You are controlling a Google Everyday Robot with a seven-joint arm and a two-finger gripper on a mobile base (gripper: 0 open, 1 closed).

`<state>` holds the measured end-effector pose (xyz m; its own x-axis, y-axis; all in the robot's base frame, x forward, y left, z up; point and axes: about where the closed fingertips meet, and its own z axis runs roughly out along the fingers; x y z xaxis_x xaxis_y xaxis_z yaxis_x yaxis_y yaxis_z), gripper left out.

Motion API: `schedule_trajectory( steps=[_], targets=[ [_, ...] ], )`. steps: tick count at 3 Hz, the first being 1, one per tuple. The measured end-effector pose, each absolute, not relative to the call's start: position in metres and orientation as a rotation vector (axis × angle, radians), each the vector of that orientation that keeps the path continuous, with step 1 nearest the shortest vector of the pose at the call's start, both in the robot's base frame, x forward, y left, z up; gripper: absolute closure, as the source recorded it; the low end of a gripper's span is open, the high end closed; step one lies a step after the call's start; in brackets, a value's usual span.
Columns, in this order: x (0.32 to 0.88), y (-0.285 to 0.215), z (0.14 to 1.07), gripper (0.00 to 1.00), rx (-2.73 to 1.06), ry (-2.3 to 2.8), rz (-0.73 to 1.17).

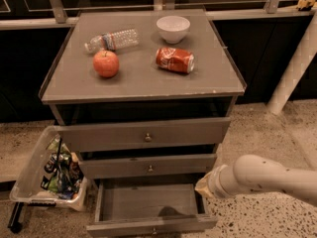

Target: Close bottom drawer

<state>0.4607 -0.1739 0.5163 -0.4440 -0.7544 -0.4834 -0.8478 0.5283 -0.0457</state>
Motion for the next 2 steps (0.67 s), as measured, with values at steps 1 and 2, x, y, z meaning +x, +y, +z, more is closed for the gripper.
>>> schedule_trajectory(
  steps=[1, 2],
  targets=[
    [0.455, -0.172, 0.454, 1.00, -1.240, 2.397, 0.317],
    [0.444, -0.167, 0.392, 1.00, -1.198, 2.400, 0.370]
  ],
)
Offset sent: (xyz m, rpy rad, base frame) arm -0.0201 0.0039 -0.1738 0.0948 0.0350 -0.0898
